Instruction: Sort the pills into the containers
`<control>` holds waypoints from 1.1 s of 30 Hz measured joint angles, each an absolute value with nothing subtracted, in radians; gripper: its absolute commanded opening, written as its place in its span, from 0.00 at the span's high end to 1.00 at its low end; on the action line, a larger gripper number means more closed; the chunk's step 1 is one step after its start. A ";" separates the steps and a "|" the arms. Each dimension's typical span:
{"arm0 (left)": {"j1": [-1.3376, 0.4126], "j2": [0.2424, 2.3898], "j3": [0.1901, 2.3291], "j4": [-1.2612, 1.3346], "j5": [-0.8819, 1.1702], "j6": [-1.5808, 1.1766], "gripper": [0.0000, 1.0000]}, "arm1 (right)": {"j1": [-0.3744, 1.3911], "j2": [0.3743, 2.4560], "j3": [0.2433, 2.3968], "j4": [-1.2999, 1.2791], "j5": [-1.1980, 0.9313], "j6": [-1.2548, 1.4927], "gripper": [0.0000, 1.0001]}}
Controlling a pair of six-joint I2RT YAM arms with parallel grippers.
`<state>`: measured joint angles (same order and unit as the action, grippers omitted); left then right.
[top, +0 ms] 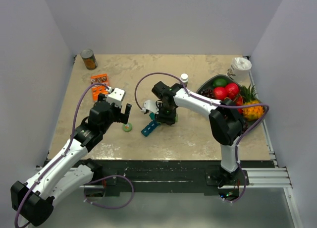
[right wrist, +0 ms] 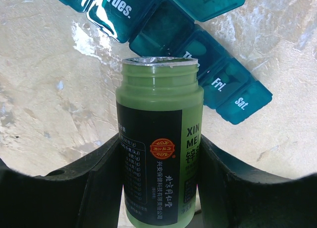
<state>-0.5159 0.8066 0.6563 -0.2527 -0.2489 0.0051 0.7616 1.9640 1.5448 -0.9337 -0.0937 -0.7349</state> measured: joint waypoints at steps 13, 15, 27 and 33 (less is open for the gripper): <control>-0.511 0.805 0.656 -0.252 -0.239 0.005 0.00 | 0.779 1.991 1.561 -0.953 -0.061 -0.741 0.99; -0.511 0.805 0.656 -0.252 -0.239 0.005 0.00 | 0.779 1.991 1.566 -0.956 -0.058 -0.741 0.99; -0.511 0.804 0.656 -0.252 -0.238 0.005 0.00 | 0.799 2.008 1.596 -0.973 -0.017 -0.749 0.99; -0.504 0.804 0.656 -0.252 -0.234 0.005 0.00 | 0.807 2.022 1.600 -0.982 -0.009 -0.753 0.99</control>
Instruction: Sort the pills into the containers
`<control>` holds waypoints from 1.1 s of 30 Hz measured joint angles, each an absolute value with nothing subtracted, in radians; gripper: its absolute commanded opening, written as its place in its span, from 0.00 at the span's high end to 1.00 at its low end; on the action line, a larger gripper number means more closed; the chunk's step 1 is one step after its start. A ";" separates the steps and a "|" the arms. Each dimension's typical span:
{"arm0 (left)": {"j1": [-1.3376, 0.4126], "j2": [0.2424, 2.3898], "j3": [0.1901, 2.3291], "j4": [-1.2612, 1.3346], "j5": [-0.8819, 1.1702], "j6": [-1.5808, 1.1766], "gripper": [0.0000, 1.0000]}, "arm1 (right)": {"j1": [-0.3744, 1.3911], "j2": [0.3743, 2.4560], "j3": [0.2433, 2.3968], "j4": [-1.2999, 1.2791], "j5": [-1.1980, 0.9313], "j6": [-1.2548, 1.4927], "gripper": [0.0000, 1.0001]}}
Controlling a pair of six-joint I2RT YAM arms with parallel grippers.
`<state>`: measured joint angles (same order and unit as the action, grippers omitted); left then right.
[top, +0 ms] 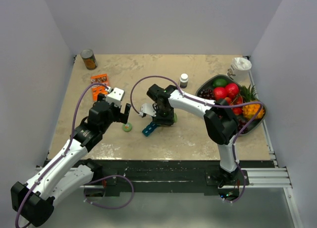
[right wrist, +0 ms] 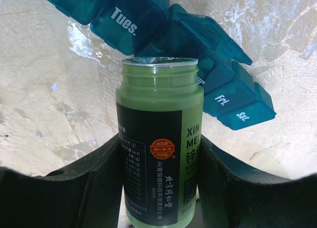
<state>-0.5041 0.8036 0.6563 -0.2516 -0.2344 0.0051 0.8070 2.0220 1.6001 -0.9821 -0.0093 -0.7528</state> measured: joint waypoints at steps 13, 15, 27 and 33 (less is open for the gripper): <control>-0.504 0.802 0.656 -0.251 -0.224 0.005 0.00 | 0.812 2.022 1.606 -0.986 0.014 -0.762 0.98; -0.503 0.802 0.656 -0.251 -0.222 0.005 0.00 | 0.813 2.022 1.610 -0.987 0.017 -0.764 0.98; -0.498 0.802 0.656 -0.251 -0.215 0.005 0.00 | 0.823 2.022 1.628 -1.003 0.045 -0.774 0.98; -0.498 0.802 0.656 -0.251 -0.213 0.005 0.00 | 0.827 2.023 1.631 -1.008 0.063 -0.779 0.98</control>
